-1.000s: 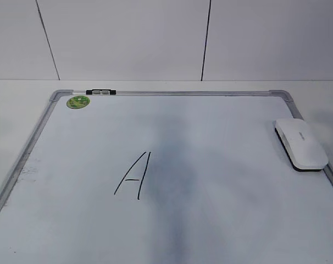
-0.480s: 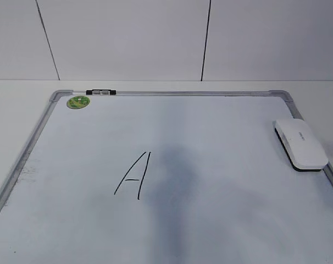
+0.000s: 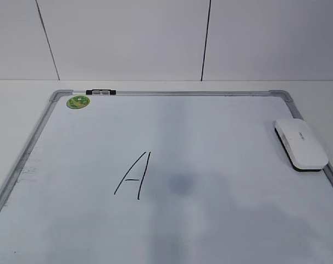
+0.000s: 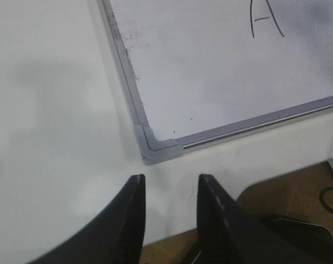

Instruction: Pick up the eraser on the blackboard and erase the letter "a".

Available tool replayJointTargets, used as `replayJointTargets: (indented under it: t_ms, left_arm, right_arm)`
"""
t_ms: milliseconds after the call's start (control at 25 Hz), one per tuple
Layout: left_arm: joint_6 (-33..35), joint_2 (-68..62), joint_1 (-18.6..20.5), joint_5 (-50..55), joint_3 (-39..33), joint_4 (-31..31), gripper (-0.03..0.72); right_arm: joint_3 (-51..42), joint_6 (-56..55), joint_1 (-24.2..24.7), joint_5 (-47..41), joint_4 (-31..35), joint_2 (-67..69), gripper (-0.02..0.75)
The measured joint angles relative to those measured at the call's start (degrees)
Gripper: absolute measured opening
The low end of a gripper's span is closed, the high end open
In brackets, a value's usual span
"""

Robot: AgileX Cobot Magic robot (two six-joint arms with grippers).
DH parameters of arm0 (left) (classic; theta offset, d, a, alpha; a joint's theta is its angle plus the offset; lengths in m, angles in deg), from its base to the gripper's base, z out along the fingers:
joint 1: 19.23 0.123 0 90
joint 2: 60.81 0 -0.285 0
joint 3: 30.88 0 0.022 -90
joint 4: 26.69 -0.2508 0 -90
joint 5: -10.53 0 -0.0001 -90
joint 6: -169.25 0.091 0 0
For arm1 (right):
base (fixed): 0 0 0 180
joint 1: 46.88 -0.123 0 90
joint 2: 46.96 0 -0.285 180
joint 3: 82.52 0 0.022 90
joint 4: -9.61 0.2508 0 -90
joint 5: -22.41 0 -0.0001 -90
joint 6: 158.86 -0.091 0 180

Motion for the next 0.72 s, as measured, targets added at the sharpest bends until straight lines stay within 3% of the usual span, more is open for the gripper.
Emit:
replayJointTargets:
  t_ms: [200,720]
  left_arm:
    - [0.0,0.0,0.0,0.0,-1.5,0.0,0.239]
    - [0.0,0.0,0.0,-8.5,-4.0,-1.8,0.235]
  right_arm:
    - [-6.7,0.1,0.0,-0.1,-0.9,-2.8,0.54]
    - [-9.6,0.2,0.0,5.6,-4.1,-4.2,0.54]
